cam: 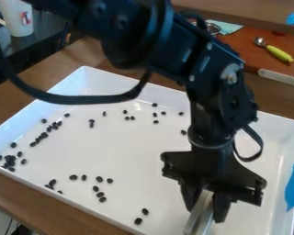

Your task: Sweep into pile

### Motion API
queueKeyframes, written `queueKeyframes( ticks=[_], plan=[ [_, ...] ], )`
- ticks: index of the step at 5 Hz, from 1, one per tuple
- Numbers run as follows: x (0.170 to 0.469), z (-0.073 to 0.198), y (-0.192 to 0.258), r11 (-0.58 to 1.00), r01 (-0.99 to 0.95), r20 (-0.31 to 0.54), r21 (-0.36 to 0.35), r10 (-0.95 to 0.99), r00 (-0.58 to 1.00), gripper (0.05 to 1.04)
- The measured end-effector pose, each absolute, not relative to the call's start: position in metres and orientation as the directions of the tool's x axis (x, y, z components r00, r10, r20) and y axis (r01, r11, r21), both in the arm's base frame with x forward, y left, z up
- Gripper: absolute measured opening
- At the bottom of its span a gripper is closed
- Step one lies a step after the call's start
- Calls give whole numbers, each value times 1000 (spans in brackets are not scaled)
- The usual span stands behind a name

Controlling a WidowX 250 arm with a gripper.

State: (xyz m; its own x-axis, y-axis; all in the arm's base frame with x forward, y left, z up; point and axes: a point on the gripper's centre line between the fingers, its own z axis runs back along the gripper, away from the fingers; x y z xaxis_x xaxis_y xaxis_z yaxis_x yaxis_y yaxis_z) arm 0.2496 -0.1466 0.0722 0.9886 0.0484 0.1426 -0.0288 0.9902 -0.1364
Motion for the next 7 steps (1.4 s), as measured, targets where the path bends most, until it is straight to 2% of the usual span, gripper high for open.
queueKeyframes(
  ticks=[1,3,5,7],
  plan=[
    [254,67,-149,992,-15,185,-128,39,982,375],
    [246,55,-131,993,8,220,-117,18,975,375],
    [221,55,-84,992,38,220,-117,-11,975,375],
    [217,52,-51,994,64,239,-89,-41,970,375]
  ],
)
